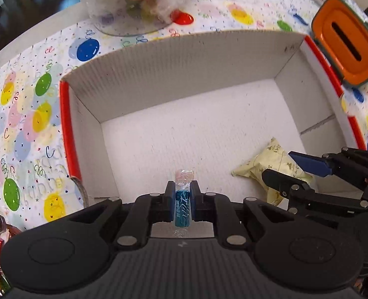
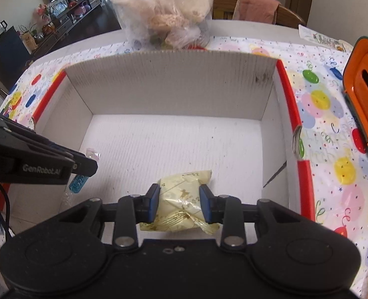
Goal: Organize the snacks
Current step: 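Carry both snacks over the red box and open the right tool, then open the left tool to drop the blue candy into the box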
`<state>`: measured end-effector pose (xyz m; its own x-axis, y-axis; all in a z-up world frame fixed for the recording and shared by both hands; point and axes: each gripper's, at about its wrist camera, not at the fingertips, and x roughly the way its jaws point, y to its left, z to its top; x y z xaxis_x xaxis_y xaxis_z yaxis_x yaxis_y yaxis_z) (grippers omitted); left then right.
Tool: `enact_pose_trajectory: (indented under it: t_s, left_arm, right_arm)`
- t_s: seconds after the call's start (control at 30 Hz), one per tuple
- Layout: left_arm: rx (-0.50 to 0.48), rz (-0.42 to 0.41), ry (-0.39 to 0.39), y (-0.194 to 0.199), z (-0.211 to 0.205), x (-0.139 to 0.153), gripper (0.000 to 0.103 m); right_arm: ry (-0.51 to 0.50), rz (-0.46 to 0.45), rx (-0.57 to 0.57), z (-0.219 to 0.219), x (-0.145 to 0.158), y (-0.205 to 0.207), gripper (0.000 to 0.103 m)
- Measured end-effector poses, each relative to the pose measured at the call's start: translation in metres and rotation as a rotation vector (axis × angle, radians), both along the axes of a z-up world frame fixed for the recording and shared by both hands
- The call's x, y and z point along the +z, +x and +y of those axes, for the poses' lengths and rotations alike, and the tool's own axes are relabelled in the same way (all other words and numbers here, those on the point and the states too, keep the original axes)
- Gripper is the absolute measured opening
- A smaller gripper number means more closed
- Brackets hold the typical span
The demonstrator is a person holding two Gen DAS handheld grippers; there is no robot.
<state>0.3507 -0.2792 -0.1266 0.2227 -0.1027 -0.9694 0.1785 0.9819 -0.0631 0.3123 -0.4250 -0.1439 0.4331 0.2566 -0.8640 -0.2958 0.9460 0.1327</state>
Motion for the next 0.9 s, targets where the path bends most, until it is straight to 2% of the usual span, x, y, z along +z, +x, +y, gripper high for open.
enact_pose_trajectory:
  t_s: [0.23,0.47,0.77,0.83,0.9]
  left_arm:
    - [-0.018,0.010,0.031,0.000,-0.004,-0.002,0.012]
    - [-0.008,-0.019,-0.003,-0.008,-0.001,0.006,0.012]
    - [0.035,-0.094,-0.052,-0.029,0.015,0.029,0.013]
    - [0.042,-0.115,-0.057,-0.035,0.018,0.036,0.016]
    - [0.044,-0.136,-0.072,-0.041,0.022,0.042,0.025]
  right_arm:
    - [0.002,0.027,0.012,0.001,-0.002,-0.002,0.036]
    - [0.031,0.018,0.001,-0.005,0.004,-0.008,0.038]
    - [0.082,-0.066,0.023,-0.009,0.033,-0.027,0.044]
    - [0.088,-0.085,0.028,-0.009,0.039,-0.032,0.045]
    - [0.100,-0.098,0.028,-0.009,0.044,-0.036,0.046]
